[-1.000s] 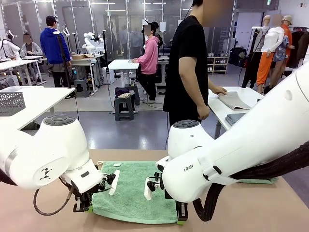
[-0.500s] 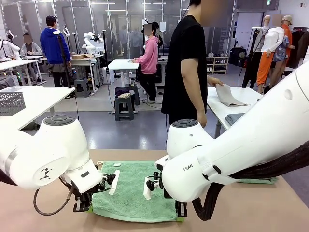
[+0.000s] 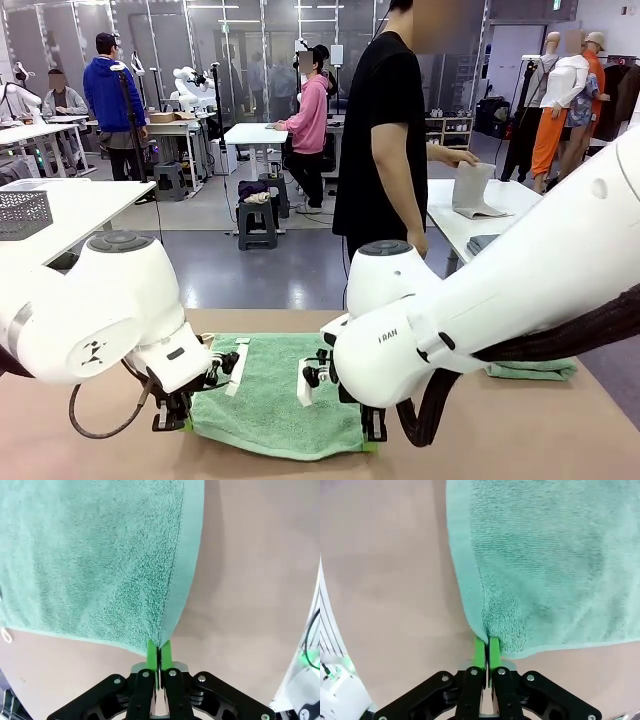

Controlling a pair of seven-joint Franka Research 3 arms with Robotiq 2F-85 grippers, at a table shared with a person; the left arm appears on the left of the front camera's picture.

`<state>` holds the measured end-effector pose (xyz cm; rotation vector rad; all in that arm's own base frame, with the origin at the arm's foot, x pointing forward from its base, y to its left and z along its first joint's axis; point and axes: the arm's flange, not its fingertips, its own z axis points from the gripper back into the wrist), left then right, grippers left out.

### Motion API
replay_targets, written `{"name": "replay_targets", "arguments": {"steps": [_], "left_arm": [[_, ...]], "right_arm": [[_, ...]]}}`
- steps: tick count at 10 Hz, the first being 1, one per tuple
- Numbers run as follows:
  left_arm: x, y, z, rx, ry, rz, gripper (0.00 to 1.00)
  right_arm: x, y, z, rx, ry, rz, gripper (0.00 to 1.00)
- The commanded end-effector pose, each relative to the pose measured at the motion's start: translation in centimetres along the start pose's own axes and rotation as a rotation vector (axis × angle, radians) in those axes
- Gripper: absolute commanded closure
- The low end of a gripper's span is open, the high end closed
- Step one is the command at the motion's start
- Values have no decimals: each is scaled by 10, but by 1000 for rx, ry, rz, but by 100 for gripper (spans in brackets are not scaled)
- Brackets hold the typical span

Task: Fold the towels and place them in the basket.
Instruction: When a person lays out a Towel with hook on the table, fold it in half twice.

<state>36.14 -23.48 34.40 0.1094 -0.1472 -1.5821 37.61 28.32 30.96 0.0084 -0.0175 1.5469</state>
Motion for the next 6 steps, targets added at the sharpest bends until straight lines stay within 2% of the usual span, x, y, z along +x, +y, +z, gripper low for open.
{"name": "replay_targets", "arguments": {"steps": [1, 6], "left_arm": [[-10, 13, 22, -17, -33, -15, 96], [-3, 58, 41, -34, -38, -33, 96]], "right_arm": [[-6, -22, 24, -6, -18, 45, 96], [2, -67, 48, -22, -52, 70, 96]]}}
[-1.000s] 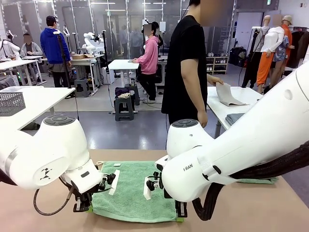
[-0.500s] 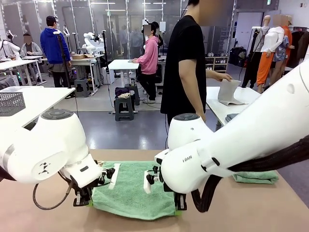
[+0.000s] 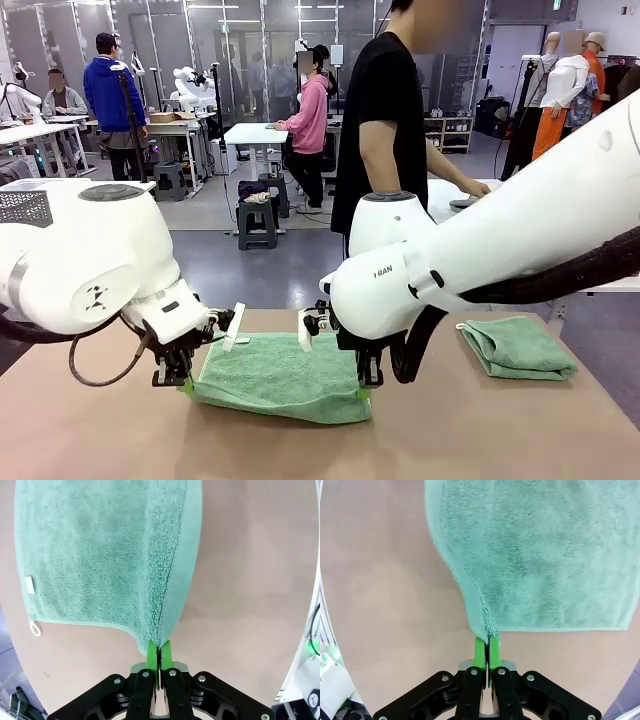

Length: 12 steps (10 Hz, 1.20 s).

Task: Fold the towels and place them in the basket.
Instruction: When a person lays out a Towel with hook on the table, fold it in half twice.

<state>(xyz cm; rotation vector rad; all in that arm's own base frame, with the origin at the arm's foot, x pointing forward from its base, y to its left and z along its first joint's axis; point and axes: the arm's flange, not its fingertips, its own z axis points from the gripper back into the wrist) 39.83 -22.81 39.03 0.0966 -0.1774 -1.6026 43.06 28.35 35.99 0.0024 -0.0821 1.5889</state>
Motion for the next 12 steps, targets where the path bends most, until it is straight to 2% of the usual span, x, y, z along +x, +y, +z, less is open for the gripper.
{"name": "replay_targets", "arguments": {"steps": [1, 4, 7, 8, 9, 12], "left_arm": [[3, 27, 0, -50, -3, -2, 96], [-1, 56, -1, -48, 13, 67, 96], [-9, 67, 0, -64, -8, 81, 96], [-9, 65, 0, -69, 0, 46, 96], [-11, 64, -2, -32, 9, 81, 96], [-11, 64, -2, -32, 9, 81, 96]], "right_arm": [[-1, -22, -2, 16, -15, 20, 96], [-2, -46, 0, -8, -9, -5, 96], [-1, -62, 2, -12, -16, -12, 96], [0, -64, 2, -16, -1, -14, 96], [-3, -55, 1, -20, -26, -29, 96], [-3, -55, 1, -20, -26, -29, 96]]}}
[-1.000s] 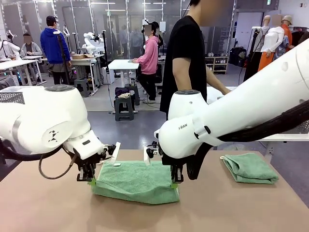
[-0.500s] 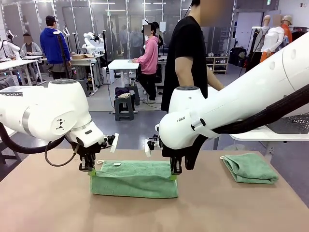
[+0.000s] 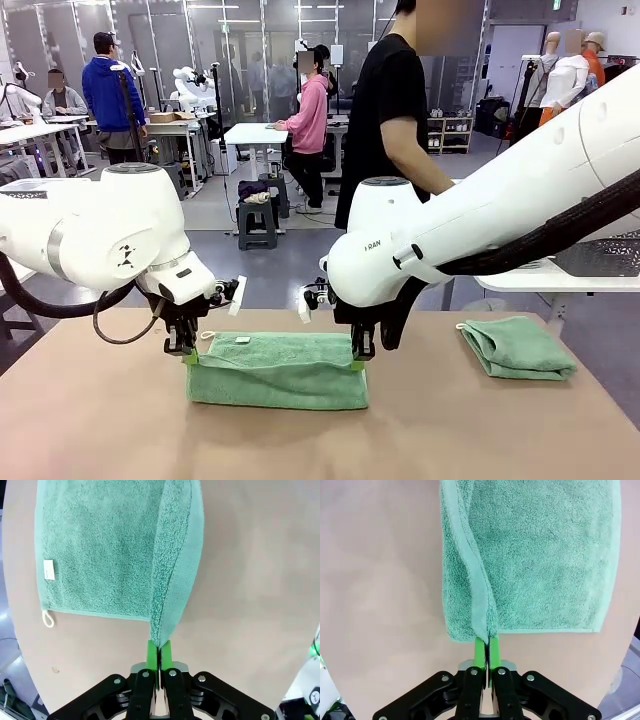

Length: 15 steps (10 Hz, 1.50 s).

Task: Fold the towels and place them in the basket.
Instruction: When a person lays out a Towel with hook on the table, fold it in half twice.

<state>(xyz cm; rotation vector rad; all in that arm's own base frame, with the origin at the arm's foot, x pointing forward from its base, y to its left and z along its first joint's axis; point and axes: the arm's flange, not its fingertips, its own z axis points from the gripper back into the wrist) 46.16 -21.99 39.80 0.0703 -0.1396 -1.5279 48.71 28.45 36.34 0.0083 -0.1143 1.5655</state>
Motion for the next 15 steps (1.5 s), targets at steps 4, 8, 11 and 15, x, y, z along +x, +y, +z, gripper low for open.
{"name": "replay_targets", "arguments": {"steps": [4, 8, 11, 15], "left_arm": [[8, 53, -2, -106, -111, -116, 96], [15, 106, -4, -119, -61, -78, 96], [14, 122, -8, -124, 11, -18, 96], [10, 146, -35, -95, 25, -8, 96]], "right_arm": [[-8, -44, -4, -2, -27, 33, 96], [-9, -83, -11, -4, -49, 6, 96], [-8, -105, -18, 1, -37, -18, 96], [-9, -123, -30, -7, -7, -59, 96]]}}
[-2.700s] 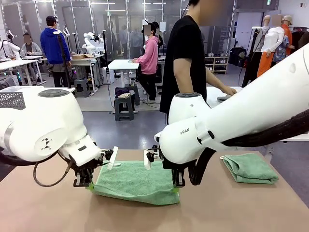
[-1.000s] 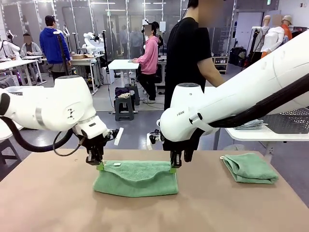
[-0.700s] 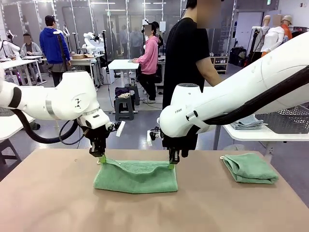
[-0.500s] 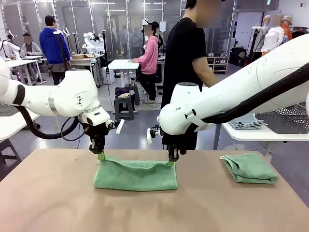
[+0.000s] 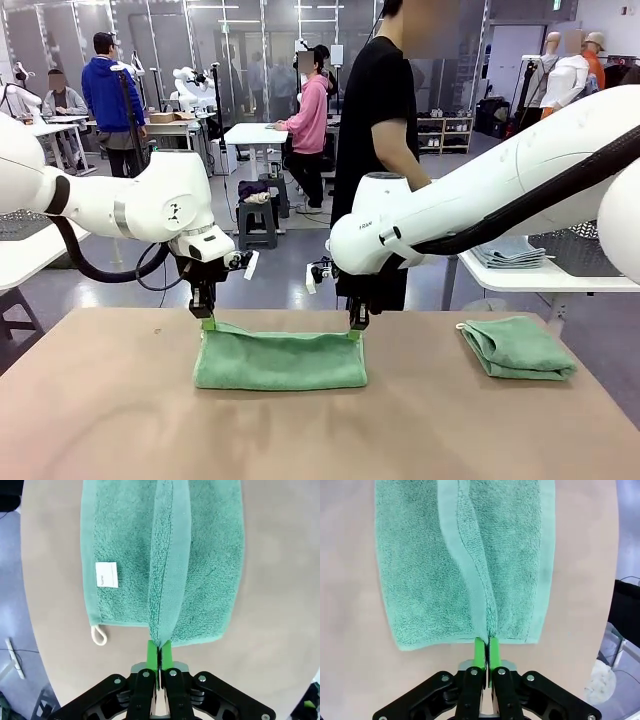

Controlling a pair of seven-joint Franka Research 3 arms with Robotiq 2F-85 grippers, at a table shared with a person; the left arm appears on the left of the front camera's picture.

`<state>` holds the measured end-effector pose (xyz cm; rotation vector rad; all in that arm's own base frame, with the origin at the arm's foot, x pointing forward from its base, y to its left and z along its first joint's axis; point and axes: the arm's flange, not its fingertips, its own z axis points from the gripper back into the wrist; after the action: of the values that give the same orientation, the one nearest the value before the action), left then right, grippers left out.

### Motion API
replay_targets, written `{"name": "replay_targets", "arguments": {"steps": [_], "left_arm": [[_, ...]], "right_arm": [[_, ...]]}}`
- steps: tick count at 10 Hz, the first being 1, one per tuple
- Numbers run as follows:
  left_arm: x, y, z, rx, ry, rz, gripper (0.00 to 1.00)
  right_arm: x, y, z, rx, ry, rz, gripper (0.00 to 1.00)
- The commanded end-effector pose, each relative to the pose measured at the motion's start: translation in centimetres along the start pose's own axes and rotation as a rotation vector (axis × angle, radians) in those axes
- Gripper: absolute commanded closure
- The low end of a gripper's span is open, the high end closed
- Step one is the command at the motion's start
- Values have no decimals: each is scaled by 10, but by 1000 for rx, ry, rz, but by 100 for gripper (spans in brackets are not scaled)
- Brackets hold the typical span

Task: Fold the towels and place them in the basket.
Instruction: When a person lays out a Towel with hook on the table, fold it in half twice.

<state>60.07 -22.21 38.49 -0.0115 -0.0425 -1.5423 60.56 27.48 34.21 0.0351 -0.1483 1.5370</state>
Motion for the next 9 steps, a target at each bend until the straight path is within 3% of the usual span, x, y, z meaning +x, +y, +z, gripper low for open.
{"name": "replay_targets", "arguments": {"steps": [1, 7, 8, 9], "left_arm": [[3, 19, -9, 34, 17, 7, 96], [1, 39, -25, 75, 29, 42, 96], [2, 39, -26, 85, 20, 39, 82], [1, 38, -25, 101, 13, 39, 77]], "right_arm": [[2, -10, -5, -12, 40, -47, 96], [7, -13, -14, -38, 66, -102, 96], [7, -13, -14, -43, 56, -100, 79], [7, -12, -13, -52, 53, -96, 76]]}}
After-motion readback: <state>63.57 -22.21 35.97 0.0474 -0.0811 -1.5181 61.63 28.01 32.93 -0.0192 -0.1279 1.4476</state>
